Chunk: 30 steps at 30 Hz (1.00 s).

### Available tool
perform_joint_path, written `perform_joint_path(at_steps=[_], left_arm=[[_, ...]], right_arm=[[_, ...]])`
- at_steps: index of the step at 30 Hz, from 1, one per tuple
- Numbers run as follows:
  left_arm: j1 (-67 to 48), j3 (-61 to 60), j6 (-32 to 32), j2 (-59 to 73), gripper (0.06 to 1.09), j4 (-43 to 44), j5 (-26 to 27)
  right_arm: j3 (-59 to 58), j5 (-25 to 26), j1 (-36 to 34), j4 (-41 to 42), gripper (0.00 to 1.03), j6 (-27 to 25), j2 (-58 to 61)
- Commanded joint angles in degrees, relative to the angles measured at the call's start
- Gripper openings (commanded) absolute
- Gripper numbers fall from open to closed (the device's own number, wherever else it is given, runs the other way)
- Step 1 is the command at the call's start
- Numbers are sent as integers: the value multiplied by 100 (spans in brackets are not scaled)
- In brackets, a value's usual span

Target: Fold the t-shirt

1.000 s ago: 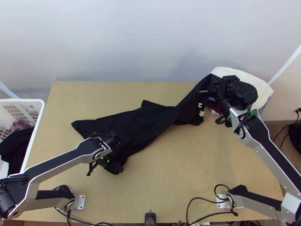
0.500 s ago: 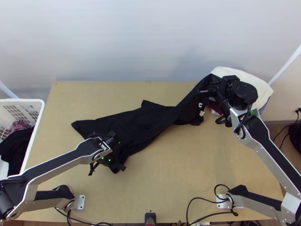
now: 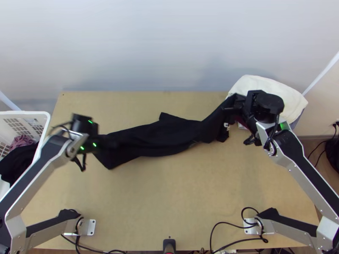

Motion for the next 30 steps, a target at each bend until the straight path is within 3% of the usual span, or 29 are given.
perform_joint_path(at_steps=[1,10,17,22,30], left_arm=[[508,401,-422,-45,10,294,24],[1440,1807,-720,474,10,443,-20],[1809,2888,-712,702,10,918,-345],[2055,3829,-685,975,10,1085,-512],[2459,5455,-439,1476,10,1164,-662]], right_arm=[[448,66,-59,-356,3,454,146],[1811,-22,-165,-2413,3,1069,902],[3762,-795,-437,-3661,3,1526,1579],[5142,-839,-850,-3336,3,1245,2089],[6029,-839,-1316,-1051,3,568,2370]])
